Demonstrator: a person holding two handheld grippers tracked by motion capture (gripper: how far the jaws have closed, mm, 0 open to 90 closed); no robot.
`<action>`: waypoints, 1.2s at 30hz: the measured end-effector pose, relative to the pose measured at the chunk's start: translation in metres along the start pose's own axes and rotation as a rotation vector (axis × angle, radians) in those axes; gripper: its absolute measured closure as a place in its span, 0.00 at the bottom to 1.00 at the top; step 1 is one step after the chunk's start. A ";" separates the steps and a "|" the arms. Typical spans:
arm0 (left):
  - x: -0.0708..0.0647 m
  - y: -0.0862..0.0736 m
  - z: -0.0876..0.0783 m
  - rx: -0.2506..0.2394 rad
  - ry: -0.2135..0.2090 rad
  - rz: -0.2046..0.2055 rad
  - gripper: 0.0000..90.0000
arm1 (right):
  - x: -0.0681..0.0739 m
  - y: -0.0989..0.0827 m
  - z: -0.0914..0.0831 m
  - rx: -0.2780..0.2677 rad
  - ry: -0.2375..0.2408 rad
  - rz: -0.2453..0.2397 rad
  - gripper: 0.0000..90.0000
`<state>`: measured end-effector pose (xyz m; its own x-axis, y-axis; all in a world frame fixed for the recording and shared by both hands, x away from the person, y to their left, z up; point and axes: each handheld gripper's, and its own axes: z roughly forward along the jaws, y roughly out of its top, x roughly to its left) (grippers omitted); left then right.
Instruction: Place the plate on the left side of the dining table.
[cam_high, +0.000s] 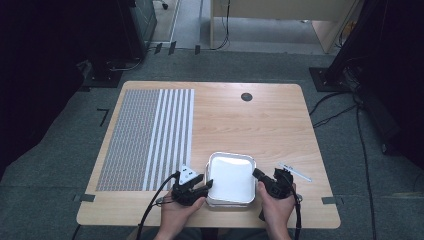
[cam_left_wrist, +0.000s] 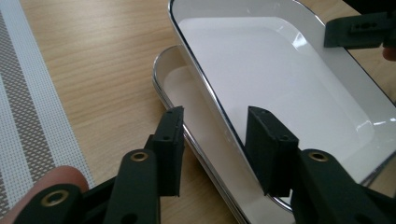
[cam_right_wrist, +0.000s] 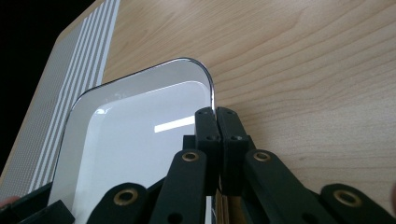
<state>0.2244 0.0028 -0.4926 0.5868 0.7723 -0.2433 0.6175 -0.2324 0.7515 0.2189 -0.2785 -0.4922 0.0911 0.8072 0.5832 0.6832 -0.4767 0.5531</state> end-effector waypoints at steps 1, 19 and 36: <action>-0.001 0.000 0.000 0.005 0.003 0.006 0.67 | 0.000 0.000 0.000 0.000 -0.002 0.003 1.00; -0.006 -0.003 0.000 0.065 0.043 0.048 0.87 | 0.004 -0.004 0.002 -0.024 -0.016 -0.016 0.99; 0.005 0.004 -0.010 0.048 0.034 -0.016 0.93 | 0.015 -0.003 0.001 -0.007 -0.022 -0.020 1.00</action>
<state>0.2245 0.0114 -0.4848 0.5591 0.7954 -0.2340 0.6516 -0.2471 0.7172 0.2190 -0.2647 -0.4856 0.0934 0.8241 0.5587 0.6800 -0.4627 0.5688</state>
